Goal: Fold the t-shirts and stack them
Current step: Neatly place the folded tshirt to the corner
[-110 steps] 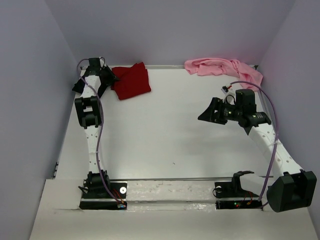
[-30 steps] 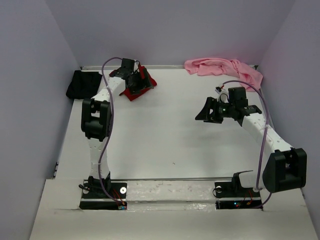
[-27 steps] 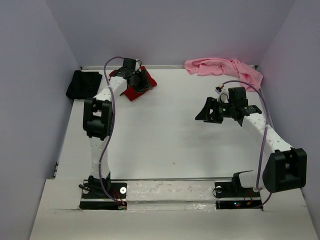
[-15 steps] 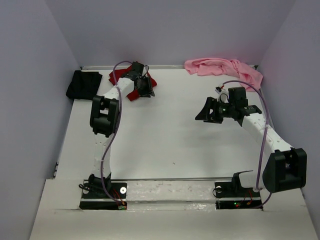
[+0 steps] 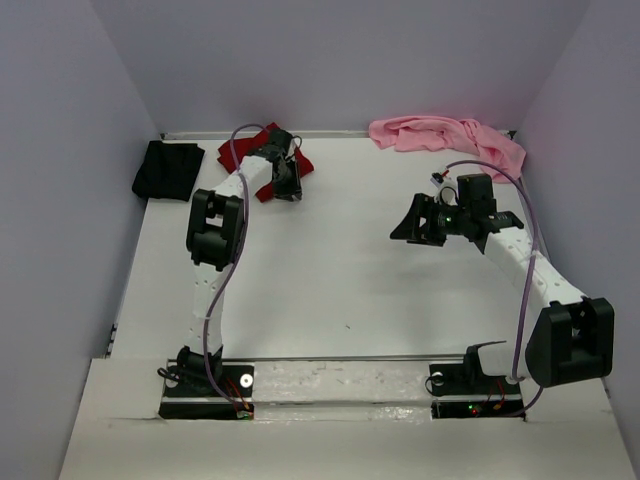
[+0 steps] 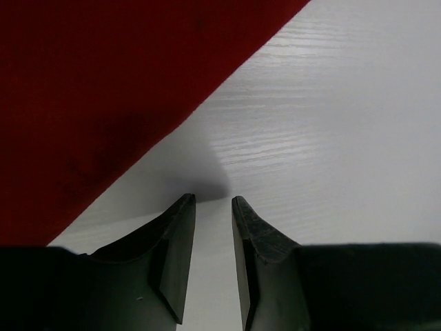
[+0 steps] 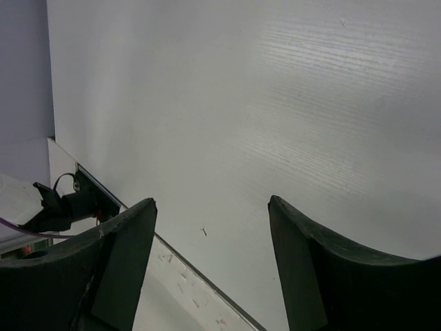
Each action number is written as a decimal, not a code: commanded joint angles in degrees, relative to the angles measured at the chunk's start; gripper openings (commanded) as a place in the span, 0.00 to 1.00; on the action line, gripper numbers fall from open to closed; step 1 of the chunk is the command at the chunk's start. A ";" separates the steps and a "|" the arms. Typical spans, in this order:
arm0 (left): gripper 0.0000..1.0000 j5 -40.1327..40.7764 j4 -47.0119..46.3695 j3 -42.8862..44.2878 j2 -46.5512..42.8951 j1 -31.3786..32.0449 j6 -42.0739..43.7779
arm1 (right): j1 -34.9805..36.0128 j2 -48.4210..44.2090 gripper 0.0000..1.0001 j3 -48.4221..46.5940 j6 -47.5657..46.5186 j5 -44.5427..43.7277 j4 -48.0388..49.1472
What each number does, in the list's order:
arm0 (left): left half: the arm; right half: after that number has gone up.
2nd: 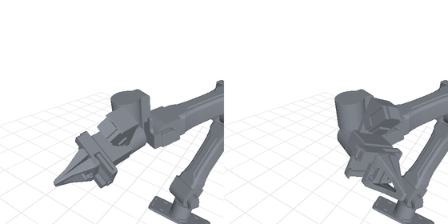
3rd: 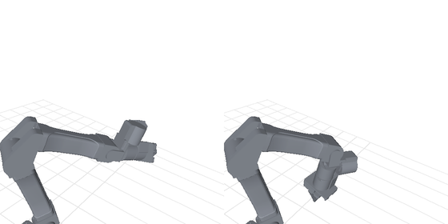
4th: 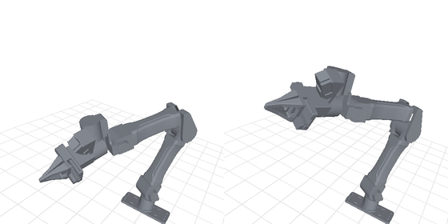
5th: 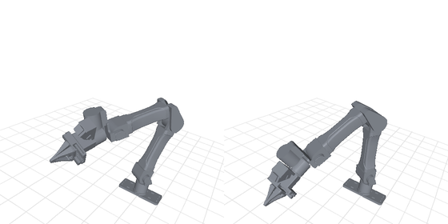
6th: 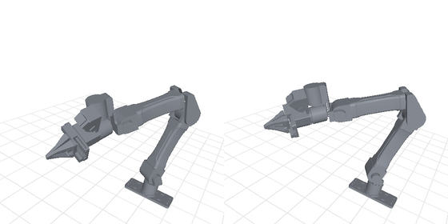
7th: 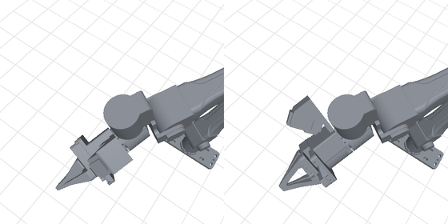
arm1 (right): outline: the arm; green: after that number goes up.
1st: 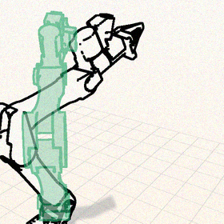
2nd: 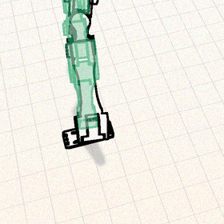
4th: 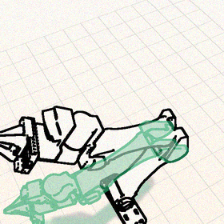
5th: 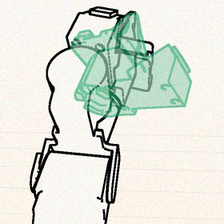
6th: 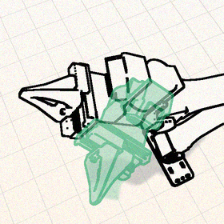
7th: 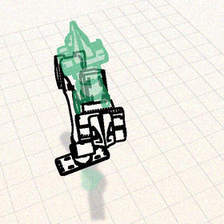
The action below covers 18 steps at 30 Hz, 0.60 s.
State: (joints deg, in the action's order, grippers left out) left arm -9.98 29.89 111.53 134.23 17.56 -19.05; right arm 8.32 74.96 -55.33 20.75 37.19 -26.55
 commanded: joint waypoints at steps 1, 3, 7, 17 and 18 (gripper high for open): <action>0.40 4.61 2.63 2.65 0.06 -0.68 1.56 | -0.23 -1.66 0.72 -0.13 -0.10 0.95 2.29; 0.40 5.31 2.19 1.86 -0.38 -1.39 1.56 | -0.23 -1.75 0.72 -0.22 -0.10 0.96 2.29; 0.40 6.37 2.10 1.94 -0.47 -3.41 1.82 | -0.23 -1.66 0.72 -0.22 -0.10 1.13 2.29; 0.40 7.51 2.63 1.68 -1.08 -8.95 2.79 | -0.23 -1.39 0.72 -0.48 -0.10 1.48 2.29; 0.40 7.52 2.63 1.68 -1.17 -9.30 2.88 | -0.23 -1.39 0.72 -0.57 -0.10 1.57 2.29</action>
State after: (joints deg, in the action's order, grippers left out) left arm -4.64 31.07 112.01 134.23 9.69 -17.61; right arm 8.32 74.91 -55.33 20.75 37.54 -26.55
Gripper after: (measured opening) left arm 0.401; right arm 0.718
